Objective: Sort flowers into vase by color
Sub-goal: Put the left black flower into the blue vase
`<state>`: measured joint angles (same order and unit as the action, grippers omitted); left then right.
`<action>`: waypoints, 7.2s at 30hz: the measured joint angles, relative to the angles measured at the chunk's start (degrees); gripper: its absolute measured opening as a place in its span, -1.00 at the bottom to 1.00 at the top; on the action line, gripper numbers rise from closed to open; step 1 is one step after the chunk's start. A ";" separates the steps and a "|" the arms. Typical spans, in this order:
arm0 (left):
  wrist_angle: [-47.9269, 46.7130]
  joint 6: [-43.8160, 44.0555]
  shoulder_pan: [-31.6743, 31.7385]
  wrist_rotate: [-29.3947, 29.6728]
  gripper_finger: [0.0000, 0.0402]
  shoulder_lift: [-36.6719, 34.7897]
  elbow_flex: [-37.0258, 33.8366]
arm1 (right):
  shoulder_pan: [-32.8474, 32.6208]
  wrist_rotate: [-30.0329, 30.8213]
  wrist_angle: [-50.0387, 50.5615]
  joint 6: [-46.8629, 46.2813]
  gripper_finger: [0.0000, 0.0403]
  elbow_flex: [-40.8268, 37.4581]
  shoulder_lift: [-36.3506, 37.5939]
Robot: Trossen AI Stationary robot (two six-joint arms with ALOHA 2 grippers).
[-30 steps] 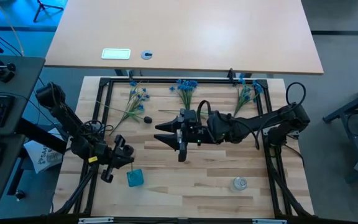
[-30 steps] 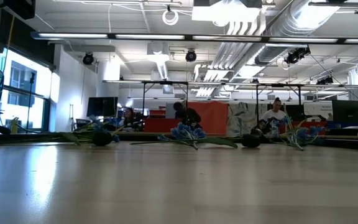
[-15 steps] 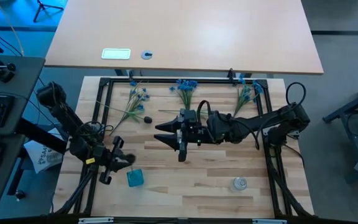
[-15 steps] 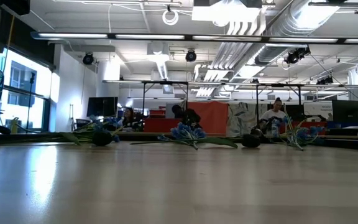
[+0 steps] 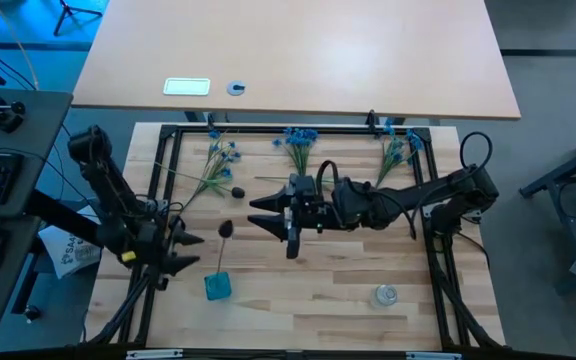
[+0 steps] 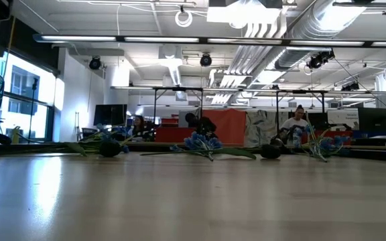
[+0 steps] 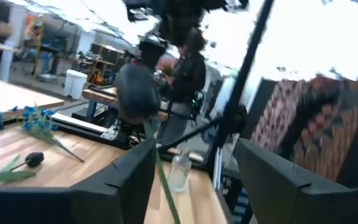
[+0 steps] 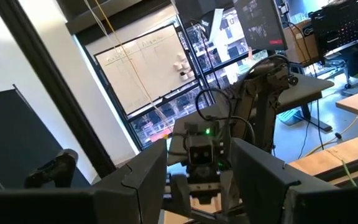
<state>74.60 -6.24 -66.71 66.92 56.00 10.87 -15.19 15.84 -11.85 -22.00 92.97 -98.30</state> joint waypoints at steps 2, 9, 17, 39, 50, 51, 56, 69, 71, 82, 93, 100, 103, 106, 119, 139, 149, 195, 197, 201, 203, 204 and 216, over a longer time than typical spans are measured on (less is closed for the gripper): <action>0.76 0.00 -0.25 1.26 0.11 -2.76 0.00 | 0.38 -0.02 -0.13 -0.02 -0.15 0.00 0.00; 1.74 -6.16 0.73 4.83 0.13 -14.73 3.31 | 2.83 -2.84 -0.22 -0.47 -0.15 -0.02 0.00; -10.07 -23.48 0.79 7.55 0.13 -22.01 19.74 | 5.93 -9.34 -0.23 0.03 -0.15 -0.02 0.00; -62.36 36.82 32.23 -32.83 0.13 -22.16 30.91 | 8.89 -16.83 -2.96 10.13 -0.15 -0.04 1.37; -78.25 42.69 66.01 -59.80 0.13 -19.80 35.27 | 7.89 -16.76 -0.36 10.54 -0.15 -0.04 6.33; -80.11 42.70 69.31 -62.86 0.13 -18.81 36.30 | 7.63 -16.76 0.06 10.56 -0.15 -0.04 6.55; -91.33 38.85 84.11 -75.35 0.13 -13.03 40.92 | 6.43 -16.75 1.42 10.55 -0.15 -0.04 6.84; -122.34 21.89 109.04 -80.40 0.13 -0.12 45.51 | 4.52 -16.74 13.28 10.55 -0.15 -0.04 6.82; -126.62 20.28 109.45 -74.95 0.13 2.23 45.51 | 4.52 -16.74 13.88 10.67 -0.15 -0.04 6.82; -138.65 7.45 108.84 -59.15 0.13 18.15 45.51 | 4.73 -16.57 19.41 11.84 -0.15 -0.04 6.82; -141.24 -4.45 108.83 -58.21 0.13 30.46 45.48 | 4.61 -15.85 22.39 11.39 -0.15 -0.04 6.82; -140.69 -6.03 108.81 -53.28 0.13 36.35 45.48 | 4.63 -15.45 23.90 8.83 -0.15 -0.04 6.82; -140.71 -6.03 108.81 -53.27 0.13 38.72 45.48 | 4.63 -15.43 25.19 7.12 -0.15 -0.04 6.81; -140.88 -6.06 108.81 -53.27 0.13 40.50 45.48 | 4.63 -15.43 26.23 5.07 -0.15 -0.04 6.80; -140.84 -13.42 109.14 -51.87 -0.39 42.08 45.48 | 2.50 -9.60 27.02 4.29 -0.15 -0.04 6.80; -138.92 -12.40 109.13 -51.06 -0.57 42.04 45.44 | -1.10 -3.94 27.09 4.02 -0.15 -0.04 6.78; -138.86 -17.06 106.94 -46.54 -0.57 42.04 45.44 | -1.10 -3.89 27.11 3.85 -0.15 -0.04 6.75; -140.97 -2.34 109.12 -60.77 -1.00 23.55 54.01 | -1.36 -0.57 21.44 14.21 -0.15 -0.04 6.75; -138.60 -0.49 109.08 -61.36 -1.00 18.79 54.03 | -1.36 -0.57 20.34 15.71 -0.15 -0.04 6.75; -134.67 1.94 109.12 -59.33 -1.00 10.09 54.03 | -1.35 -0.57 20.01 17.01 -0.15 -0.04 6.75; -133.39 3.83 109.06 -59.70 -1.00 6.01 54.03 | -1.34 -0.57 19.75 17.41 -0.15 -0.04 6.75; -132.87 5.04 108.90 -60.73 -1.00 3.83 54.03 | -1.34 -0.57 19.58 17.54 -0.15 -0.04 6.75; -117.81 31.71 96.99 -76.37 -1.00 -24.86 49.05 | -1.34 -1.20 19.58 16.49 -0.15 -0.04 6.75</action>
<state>-43.21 25.47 30.28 -9.46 31.14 59.92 -16.53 14.64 7.73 -5.51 92.92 -91.55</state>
